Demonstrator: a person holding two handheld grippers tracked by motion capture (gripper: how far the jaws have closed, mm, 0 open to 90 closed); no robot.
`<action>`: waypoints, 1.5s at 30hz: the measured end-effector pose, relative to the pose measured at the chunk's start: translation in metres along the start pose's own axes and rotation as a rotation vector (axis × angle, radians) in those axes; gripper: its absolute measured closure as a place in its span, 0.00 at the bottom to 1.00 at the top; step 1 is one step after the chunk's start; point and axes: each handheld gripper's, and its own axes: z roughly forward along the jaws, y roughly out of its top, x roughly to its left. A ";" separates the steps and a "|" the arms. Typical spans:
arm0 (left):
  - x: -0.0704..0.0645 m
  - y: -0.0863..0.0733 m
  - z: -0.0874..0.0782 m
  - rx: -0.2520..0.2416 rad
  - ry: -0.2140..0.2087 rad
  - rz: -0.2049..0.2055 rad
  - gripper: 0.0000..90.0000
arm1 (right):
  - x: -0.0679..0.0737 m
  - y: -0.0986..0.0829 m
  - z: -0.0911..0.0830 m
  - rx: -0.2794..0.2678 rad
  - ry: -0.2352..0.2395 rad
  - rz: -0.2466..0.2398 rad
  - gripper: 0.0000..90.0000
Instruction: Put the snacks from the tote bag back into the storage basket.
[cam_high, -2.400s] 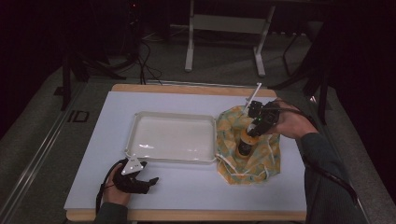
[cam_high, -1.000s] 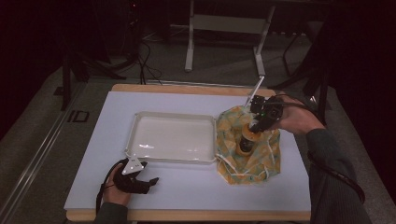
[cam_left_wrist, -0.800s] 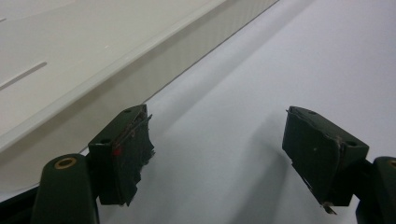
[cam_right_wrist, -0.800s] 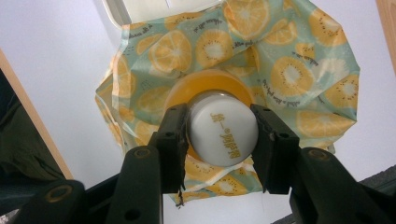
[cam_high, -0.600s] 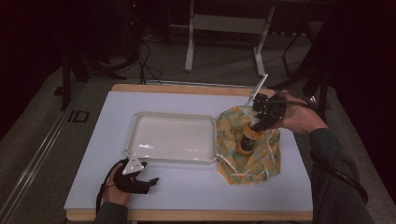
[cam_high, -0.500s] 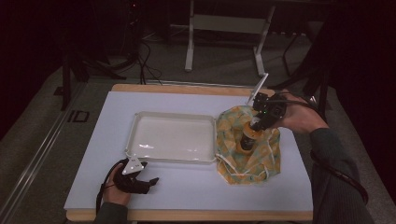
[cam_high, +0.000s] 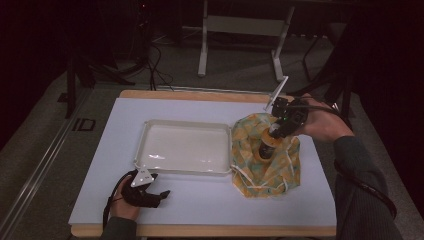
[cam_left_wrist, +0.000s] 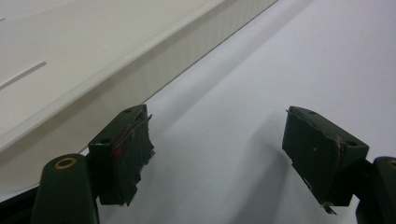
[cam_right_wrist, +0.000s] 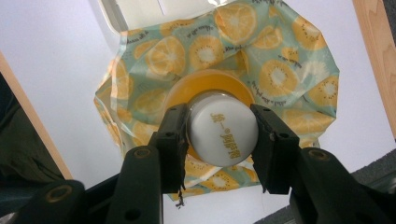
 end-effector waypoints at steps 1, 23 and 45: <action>0.000 0.000 0.000 0.000 0.000 0.000 0.26 | 0.000 0.000 0.000 -0.002 -0.001 0.002 0.65; 0.000 0.000 0.000 0.001 0.000 0.000 0.26 | 0.000 0.004 -0.011 0.006 -0.014 0.001 0.65; 0.000 0.000 0.000 0.002 0.000 0.001 0.26 | -0.001 0.008 -0.018 0.000 -0.024 0.002 0.65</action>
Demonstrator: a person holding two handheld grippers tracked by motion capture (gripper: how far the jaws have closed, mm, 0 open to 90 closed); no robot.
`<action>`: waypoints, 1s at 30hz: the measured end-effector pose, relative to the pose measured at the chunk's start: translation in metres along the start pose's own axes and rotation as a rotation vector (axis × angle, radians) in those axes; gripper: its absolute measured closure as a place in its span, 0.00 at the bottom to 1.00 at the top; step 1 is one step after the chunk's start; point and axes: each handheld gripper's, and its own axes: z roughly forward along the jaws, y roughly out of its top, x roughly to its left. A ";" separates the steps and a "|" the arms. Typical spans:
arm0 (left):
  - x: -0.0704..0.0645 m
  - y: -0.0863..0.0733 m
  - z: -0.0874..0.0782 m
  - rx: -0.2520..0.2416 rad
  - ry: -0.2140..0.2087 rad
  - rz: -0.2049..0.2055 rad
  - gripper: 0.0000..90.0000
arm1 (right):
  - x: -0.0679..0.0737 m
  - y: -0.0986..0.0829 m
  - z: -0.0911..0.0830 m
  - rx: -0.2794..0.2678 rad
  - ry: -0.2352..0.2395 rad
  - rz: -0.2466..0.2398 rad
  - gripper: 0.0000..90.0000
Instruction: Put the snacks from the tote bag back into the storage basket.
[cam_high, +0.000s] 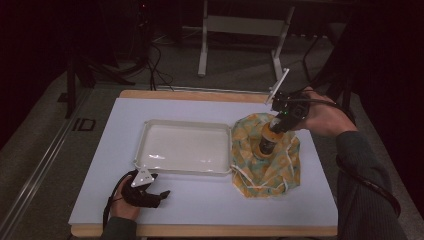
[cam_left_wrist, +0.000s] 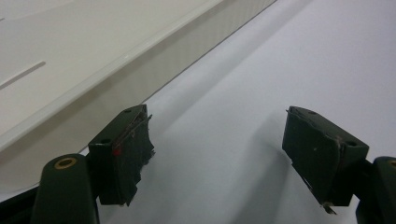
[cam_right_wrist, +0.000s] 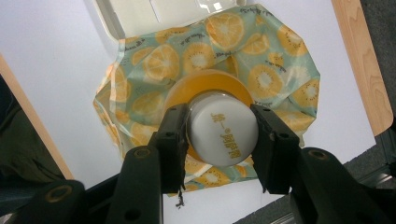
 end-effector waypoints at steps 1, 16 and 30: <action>0.000 0.000 0.000 0.000 0.000 0.000 0.26 | 0.000 0.000 0.000 0.000 0.000 0.000 0.65; 0.000 0.000 0.000 -0.003 0.000 0.001 0.26 | 0.001 0.008 -0.008 -0.026 -0.020 -0.009 0.65; 0.000 0.000 0.000 -0.004 0.000 0.002 0.26 | 0.003 0.013 -0.009 -0.036 -0.024 -0.019 0.65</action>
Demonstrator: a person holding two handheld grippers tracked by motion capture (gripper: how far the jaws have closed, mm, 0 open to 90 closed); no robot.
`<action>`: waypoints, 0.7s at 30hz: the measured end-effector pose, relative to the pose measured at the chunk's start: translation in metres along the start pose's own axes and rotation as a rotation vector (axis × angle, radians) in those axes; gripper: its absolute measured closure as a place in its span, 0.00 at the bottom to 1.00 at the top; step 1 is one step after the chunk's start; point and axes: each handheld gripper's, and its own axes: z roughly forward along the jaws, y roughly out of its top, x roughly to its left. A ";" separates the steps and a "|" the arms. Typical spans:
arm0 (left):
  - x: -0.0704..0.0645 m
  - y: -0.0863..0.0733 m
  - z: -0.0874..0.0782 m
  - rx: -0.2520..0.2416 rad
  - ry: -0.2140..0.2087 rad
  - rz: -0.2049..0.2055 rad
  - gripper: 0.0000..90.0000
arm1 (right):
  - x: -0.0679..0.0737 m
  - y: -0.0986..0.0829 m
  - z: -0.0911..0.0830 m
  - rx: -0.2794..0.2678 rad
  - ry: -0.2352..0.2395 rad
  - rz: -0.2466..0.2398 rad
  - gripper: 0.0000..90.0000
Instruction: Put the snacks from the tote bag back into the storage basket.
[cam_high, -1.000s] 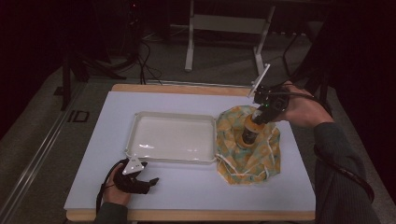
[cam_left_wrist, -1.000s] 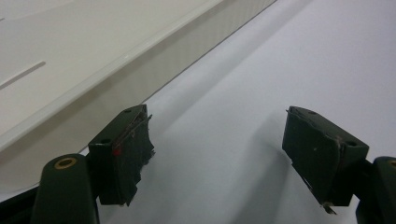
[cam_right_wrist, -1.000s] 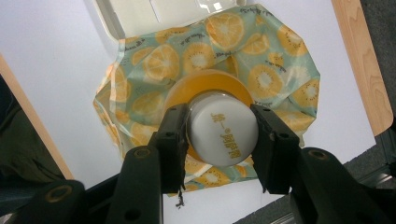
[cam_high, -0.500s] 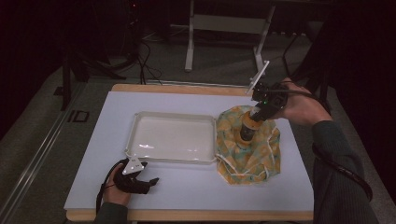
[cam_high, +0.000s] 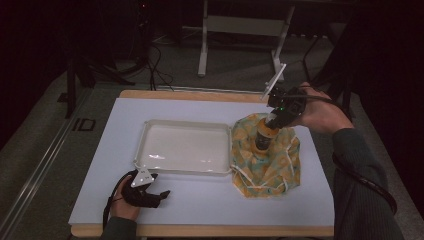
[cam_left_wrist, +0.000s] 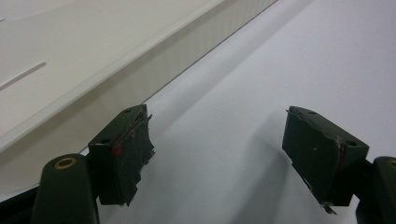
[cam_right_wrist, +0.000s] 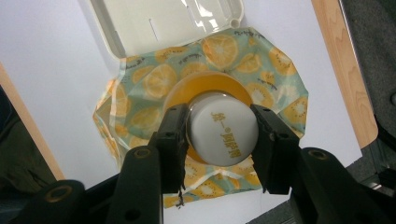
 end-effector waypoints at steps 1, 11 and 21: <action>0.000 0.000 0.000 0.000 -0.001 0.000 0.26 | 0.001 0.001 -0.001 0.000 -0.001 0.004 0.65; 0.000 0.000 0.000 0.004 -0.002 0.001 0.26 | 0.002 0.005 -0.003 -0.002 0.003 -0.016 0.65; 0.000 0.000 0.000 0.000 -0.002 0.000 0.26 | 0.004 0.009 -0.006 0.001 0.003 -0.019 0.65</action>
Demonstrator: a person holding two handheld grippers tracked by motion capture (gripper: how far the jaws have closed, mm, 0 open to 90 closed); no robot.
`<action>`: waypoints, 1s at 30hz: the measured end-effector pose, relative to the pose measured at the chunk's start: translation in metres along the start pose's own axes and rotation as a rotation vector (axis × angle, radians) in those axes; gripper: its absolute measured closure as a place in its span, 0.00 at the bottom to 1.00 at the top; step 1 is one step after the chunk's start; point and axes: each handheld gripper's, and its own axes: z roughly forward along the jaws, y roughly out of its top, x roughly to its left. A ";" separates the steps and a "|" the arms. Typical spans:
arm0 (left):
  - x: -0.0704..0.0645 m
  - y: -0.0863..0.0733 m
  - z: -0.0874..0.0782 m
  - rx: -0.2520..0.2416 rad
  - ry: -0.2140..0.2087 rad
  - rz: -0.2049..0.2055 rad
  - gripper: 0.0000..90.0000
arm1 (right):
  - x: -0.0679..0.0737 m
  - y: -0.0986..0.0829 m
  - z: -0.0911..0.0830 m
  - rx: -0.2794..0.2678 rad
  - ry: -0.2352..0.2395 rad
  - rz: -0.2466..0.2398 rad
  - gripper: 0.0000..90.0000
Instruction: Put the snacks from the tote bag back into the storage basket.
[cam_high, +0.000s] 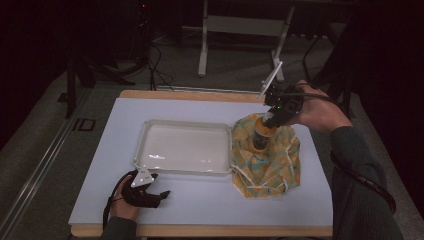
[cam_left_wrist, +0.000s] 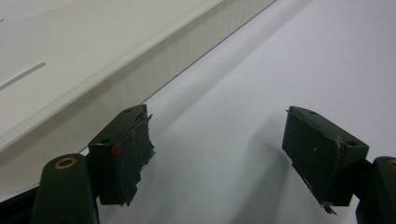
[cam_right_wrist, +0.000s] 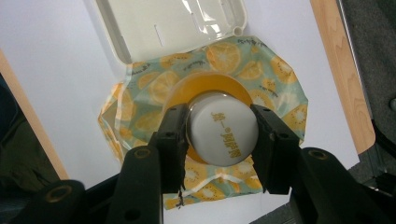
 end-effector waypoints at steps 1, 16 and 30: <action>0.000 0.000 0.000 0.001 0.000 0.000 0.26 | 0.000 0.001 -0.001 0.001 -0.003 -0.003 0.65; 0.000 0.000 0.000 0.000 -0.001 0.000 0.26 | 0.004 0.011 -0.001 -0.002 -0.003 -0.023 0.65; 0.000 0.000 0.000 -0.001 -0.001 -0.001 0.26 | 0.008 0.017 -0.001 -0.007 0.011 -0.036 0.65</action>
